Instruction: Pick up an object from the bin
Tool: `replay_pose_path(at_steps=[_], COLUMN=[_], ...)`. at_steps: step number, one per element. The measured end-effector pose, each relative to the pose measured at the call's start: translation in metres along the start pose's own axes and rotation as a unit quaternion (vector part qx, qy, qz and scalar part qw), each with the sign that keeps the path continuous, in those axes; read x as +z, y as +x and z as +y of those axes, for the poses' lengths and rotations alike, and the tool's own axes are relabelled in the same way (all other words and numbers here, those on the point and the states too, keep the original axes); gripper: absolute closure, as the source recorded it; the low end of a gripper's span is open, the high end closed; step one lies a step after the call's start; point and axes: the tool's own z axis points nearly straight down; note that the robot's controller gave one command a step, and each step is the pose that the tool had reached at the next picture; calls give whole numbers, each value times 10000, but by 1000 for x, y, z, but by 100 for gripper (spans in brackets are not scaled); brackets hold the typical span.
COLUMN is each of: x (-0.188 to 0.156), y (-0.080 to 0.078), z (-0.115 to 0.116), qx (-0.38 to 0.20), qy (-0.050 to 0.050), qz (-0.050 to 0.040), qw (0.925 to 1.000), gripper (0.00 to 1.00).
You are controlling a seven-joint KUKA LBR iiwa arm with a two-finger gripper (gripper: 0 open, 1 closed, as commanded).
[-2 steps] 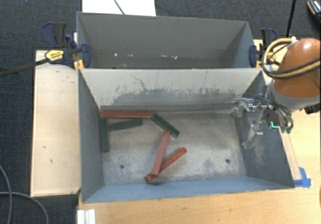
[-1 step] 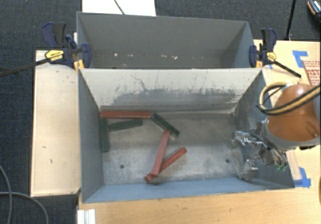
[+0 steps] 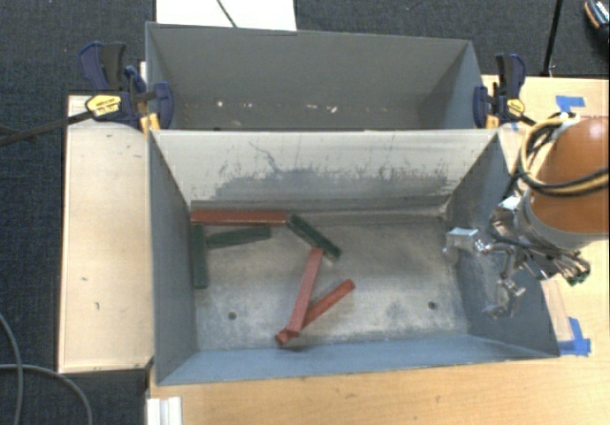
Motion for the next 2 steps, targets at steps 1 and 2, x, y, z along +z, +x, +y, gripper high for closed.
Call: replay_pose_path(at_steps=[1, 2], x=[68, 15], y=[-71, -95], z=[-35, 11], qx=[-295, -852], qy=[-58, -13], qz=[-12, -11], qw=[9995, 9964], gripper=[0, 0])
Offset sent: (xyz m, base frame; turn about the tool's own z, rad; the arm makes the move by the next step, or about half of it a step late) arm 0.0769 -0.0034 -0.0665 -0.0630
